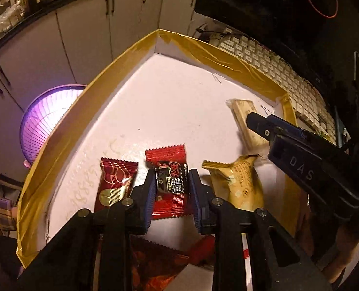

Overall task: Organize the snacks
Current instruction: 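Carry the candy and pastry pack into the tray and release both, then grasp a red-and-black candy with the right tool while the left tool grasps a green-and-white snack pack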

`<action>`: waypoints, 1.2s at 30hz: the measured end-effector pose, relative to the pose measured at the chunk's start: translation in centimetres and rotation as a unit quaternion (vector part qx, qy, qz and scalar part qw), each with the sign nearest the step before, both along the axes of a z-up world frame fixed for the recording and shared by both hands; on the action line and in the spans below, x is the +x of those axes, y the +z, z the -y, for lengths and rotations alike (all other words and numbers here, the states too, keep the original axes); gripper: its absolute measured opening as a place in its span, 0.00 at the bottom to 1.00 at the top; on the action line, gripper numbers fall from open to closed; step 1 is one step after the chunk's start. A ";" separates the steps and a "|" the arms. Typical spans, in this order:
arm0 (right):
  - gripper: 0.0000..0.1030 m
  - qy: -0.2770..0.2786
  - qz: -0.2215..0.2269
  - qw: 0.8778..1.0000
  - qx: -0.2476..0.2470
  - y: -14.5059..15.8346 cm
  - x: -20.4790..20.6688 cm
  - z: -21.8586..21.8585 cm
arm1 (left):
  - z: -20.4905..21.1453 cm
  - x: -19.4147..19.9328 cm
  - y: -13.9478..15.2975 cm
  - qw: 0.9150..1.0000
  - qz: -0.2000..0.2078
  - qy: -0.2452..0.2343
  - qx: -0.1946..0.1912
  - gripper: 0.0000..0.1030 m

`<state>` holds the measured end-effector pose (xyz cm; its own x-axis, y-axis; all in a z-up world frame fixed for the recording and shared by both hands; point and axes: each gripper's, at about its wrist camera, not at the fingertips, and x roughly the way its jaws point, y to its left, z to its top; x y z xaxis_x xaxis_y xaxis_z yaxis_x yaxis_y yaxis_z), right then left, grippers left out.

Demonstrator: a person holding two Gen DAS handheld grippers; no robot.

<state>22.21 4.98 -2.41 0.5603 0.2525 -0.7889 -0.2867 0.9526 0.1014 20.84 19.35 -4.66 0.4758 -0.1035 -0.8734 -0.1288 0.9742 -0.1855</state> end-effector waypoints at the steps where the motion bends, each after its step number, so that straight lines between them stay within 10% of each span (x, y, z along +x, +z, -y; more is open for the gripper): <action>1: 0.40 0.002 -0.005 1.000 0.006 0.1 -0.1 0.1 | 0.0 -0.1 0.2 1.000 0.001 -0.005 -0.006 0.23; 4: 0.47 -0.002 -0.017 0.999 0.040 1.5 -0.6 1.4 | 0.1 -1.3 1.9 1.000 0.022 -0.005 0.000 0.25; 8: 0.74 -0.006 0.011 0.994 0.109 4.5 -4.5 4.8 | 1.5 -4.9 5.7 0.996 0.084 -0.012 0.025 0.62; 14: 0.85 0.012 0.046 0.981 0.190 5.4 -12.6 10.7 | 5.8 -10.7 8.6 0.991 0.122 -0.044 0.031 0.64; 28: 0.86 -0.058 0.060 0.970 0.227 2.2 -20.2 23.2 | 17.2 -13.6 5.2 0.982 0.136 -0.129 0.034 0.71; 36: 0.78 -0.213 0.048 0.962 0.162 1.6 -19.2 28.6 | 19.1 -12.5 4.6 0.980 0.124 -0.151 0.037 0.71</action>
<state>3.06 -23.59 -0.79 0.7335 0.2074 -0.6472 0.1002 0.9089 0.4048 8.30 0.27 -0.08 0.6324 -0.2137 -0.7446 0.2080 0.9727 -0.1025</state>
